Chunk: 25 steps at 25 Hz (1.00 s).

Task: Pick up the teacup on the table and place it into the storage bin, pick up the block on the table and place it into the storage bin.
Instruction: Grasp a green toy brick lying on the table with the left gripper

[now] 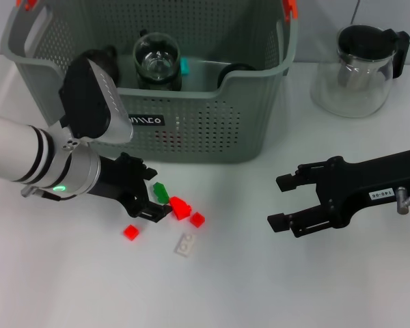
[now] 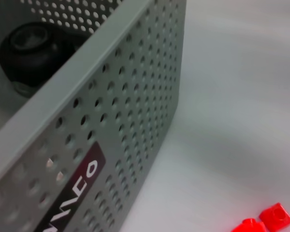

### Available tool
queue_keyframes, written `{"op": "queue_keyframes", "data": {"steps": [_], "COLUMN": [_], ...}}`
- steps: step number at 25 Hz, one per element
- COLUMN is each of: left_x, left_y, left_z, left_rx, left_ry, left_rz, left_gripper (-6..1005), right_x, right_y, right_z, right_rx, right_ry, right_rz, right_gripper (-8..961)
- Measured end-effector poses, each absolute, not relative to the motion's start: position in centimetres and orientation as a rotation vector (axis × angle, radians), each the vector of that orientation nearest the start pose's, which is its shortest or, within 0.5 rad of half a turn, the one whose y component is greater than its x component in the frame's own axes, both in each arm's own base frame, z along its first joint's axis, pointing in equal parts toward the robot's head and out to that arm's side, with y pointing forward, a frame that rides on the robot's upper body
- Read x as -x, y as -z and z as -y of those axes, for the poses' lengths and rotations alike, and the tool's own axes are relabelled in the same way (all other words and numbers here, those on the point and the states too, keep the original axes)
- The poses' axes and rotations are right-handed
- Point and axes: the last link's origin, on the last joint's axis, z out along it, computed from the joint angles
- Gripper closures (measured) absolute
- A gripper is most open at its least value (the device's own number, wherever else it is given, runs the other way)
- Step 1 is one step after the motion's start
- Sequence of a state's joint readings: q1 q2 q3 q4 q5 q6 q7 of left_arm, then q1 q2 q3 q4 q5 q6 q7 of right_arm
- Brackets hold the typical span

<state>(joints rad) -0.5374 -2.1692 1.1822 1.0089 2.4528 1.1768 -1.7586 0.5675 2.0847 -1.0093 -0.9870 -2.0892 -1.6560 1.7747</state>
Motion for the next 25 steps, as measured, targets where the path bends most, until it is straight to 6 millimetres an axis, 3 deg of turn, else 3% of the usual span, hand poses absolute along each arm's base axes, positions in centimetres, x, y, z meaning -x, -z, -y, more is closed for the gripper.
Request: {"op": "queue_keyframes", "data": {"steps": [17, 22, 25], "left_x": [24.60, 24.57, 24.52], "left_y": [4.96, 5.08, 5.28], "left_z": [-36.83, -36.78, -36.78], "left_rx": [2.712, 2.719, 2.731], "left_ry": [-0.250, -0.249, -0.253], "left_rz": [0.365, 0.367, 0.372], "left_gripper": [205, 234, 310], "right_x": [-20.39, -20.46, -20.46], "right_y": [0.22, 0.27, 0.27], "right_z": [-33.37, -33.33, -33.33], "right_rx": [3.032, 3.033, 3.033], "right_ry": [-0.336, -0.336, -0.337], "right_rz": [-0.611, -0.617, -0.616], "right_gripper": [66, 66, 67]}}
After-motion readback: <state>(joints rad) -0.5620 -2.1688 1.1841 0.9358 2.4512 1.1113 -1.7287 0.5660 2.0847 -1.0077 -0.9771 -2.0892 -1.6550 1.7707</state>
